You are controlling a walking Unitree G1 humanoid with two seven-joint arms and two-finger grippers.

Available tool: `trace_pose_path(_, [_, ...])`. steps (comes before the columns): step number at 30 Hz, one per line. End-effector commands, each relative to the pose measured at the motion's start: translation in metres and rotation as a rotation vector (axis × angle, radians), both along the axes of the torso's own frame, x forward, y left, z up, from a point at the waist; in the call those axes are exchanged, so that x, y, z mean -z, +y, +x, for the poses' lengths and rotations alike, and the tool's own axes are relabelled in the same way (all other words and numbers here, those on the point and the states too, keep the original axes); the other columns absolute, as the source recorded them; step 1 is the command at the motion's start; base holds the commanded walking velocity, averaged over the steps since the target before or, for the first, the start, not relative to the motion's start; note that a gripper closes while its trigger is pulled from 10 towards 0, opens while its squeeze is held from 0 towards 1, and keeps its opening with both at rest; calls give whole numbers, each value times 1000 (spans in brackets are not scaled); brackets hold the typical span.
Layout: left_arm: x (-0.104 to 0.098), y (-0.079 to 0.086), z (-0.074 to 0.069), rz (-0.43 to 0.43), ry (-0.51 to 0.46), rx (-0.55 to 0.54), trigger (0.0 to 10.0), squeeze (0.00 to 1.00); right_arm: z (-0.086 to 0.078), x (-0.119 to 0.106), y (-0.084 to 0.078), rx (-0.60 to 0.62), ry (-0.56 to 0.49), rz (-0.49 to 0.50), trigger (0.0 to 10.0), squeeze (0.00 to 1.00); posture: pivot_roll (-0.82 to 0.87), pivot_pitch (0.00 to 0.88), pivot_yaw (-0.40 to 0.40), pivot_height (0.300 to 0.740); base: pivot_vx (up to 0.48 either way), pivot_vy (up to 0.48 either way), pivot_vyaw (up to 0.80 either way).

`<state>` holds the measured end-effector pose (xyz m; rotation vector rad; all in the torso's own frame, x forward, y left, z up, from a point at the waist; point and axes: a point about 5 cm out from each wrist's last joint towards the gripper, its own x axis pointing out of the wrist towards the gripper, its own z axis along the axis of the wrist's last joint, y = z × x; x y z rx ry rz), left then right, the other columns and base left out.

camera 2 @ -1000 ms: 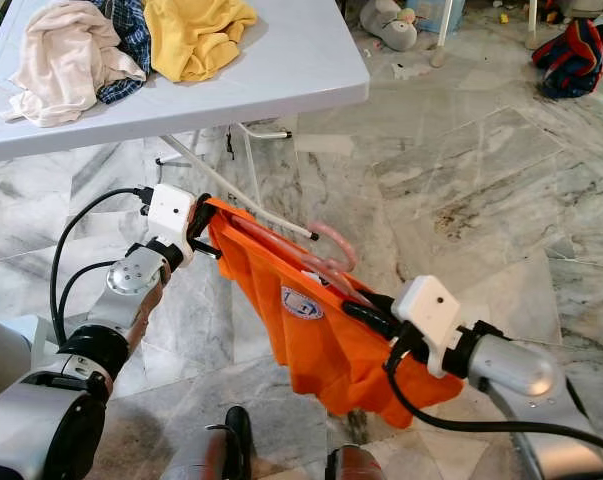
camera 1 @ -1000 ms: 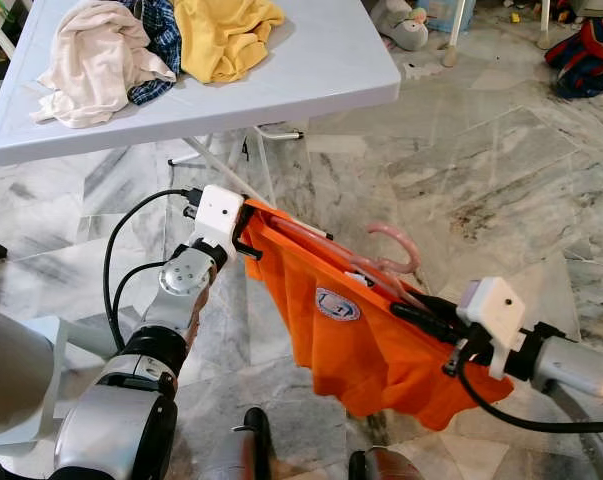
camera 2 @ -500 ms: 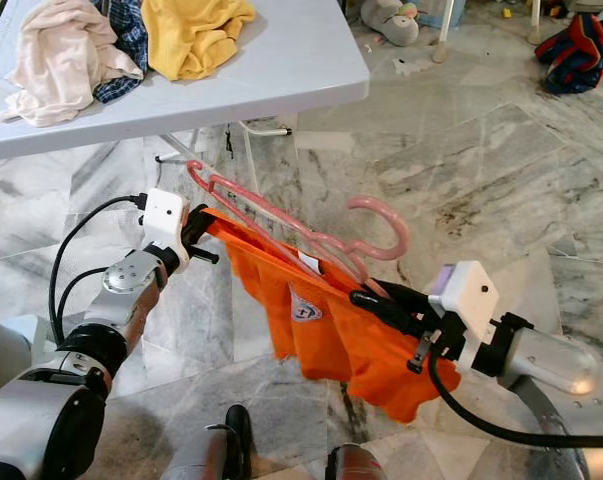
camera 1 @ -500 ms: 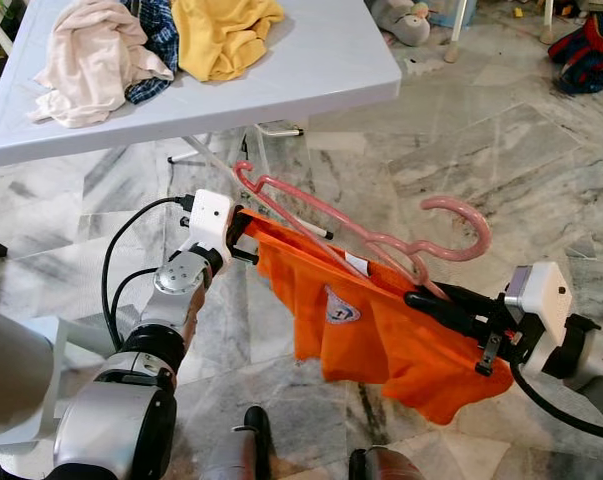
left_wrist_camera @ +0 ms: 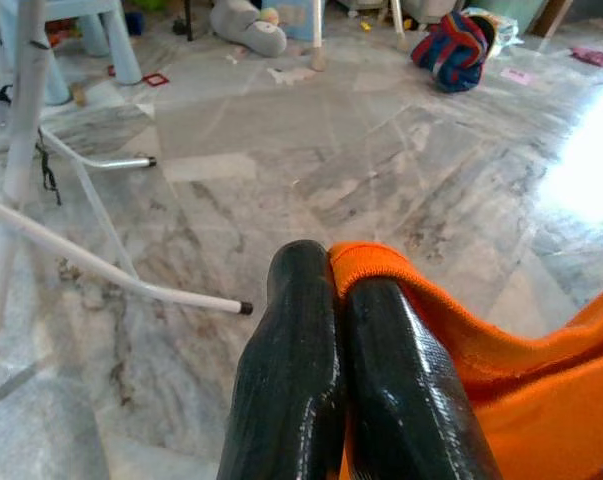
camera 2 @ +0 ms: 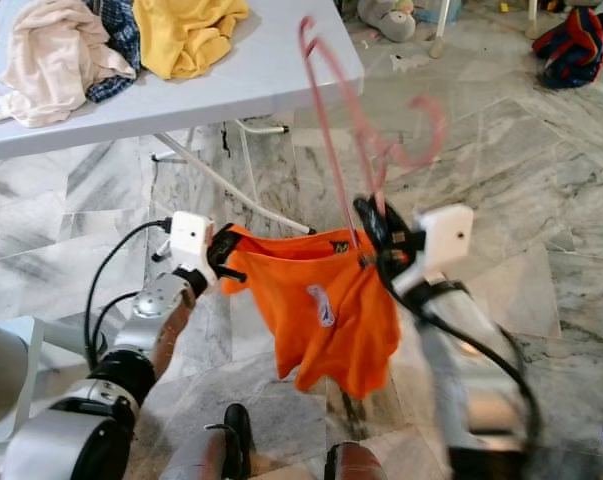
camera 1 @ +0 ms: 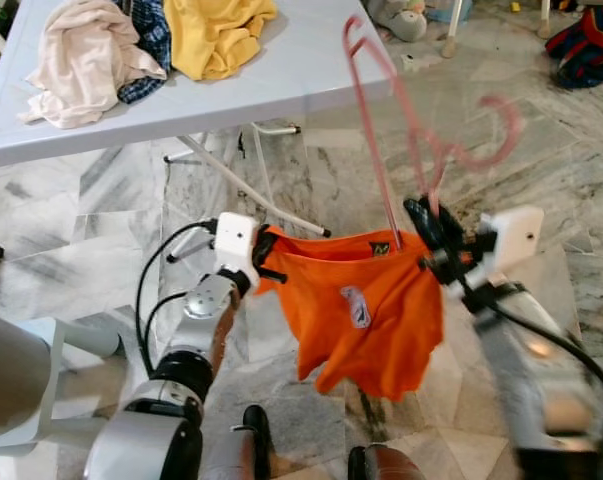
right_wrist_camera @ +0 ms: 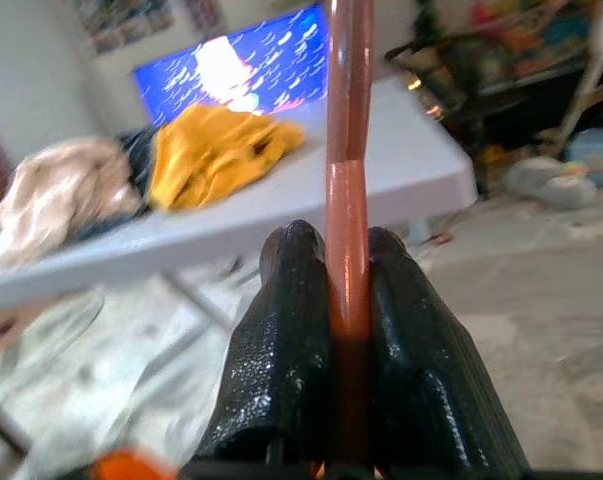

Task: Hang hanger

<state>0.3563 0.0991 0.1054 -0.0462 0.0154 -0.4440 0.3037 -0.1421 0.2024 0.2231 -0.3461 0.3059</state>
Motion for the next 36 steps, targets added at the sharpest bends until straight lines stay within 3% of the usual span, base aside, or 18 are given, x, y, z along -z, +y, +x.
trace_pose_path(1, [4, -3, -5, -11, 12, 26, 0, 0, 8, -9, -14, 148, -26, 99, 10000, 0, -80, 266, 39, 740, 0, 0, 0])
trace_pose_path(2, [5, -6, -7, -18, 14, 47, 0, 0, 15, -16, -18, 200, -30, 200, 10000, 0, -77, 264, 33, 740, 0, 0, 0])
trace_pose_path(3, [5, -6, -7, -18, 14, 47, 0, 0, 15, -16, -18, 200, -30, 200, 10000, 0, -77, 264, 33, 740, 0, 0, 0])
trace_pose_path(7, [7, -16, -13, -41, 14, 91, 0, 0, 28, -26, -20, 232, -30, 363, 10000, 0, -65, 256, 27, 740, 0, 0, 0])
trace_pose_path(12, [-3, -28, -15, -67, -24, 127, 0, 0, 36, -25, -2, 139, -26, 266, 10000, 0, -27, 246, 21, 740, 0, 0, 0])
trace_pose_path(17, [-6, -22, -14, -43, -38, 119, 0, 0, 42, -20, 4, 137, -1, 174, 10000, 0, -20, 242, 13, 740, 0, 0, 0])
trace_pose_path(19, [-4, -13, -12, -28, -30, 83, 0, 0, 43, -22, 5, 116, -25, 150, 10000, 0, -24, 242, 10, 740, 0, 0, 0])
trace_pose_path(21, [-3, -3, -8, -25, -11, 16, 0, 0, 40, -31, 9, 114, -154, -29, 10000, 0, -36, 242, 7, 740, 0, 0, 0])
trace_pose_path(24, [-3, -1, -6, -16, -10, -8, 0, 0, 35, -34, 8, 102, -222, -106, 10000, 0, -41, 240, 6, 740, 0, 0, 0])
trace_pose_path(28, [-2, -2, -6, 41, -27, -16, 0, 0, 34, -42, -12, 274, -283, -132, 10000, 0, -60, 226, 0, 740, 0, 0, 0])
trace_pose_path(33, [5, -8, -8, 45, 19, 28, 0, 0, 35, -43, -21, 355, -323, -186, 10000, 0, -71, 218, 0, 740, 0, 0, 0])
trace_pose_path(36, [7, -17, -10, 45, 24, 53, 0, 0, 35, -42, -22, 354, -336, -104, 10000, 0, -77, 212, 1, 740, 0, 0, 0])
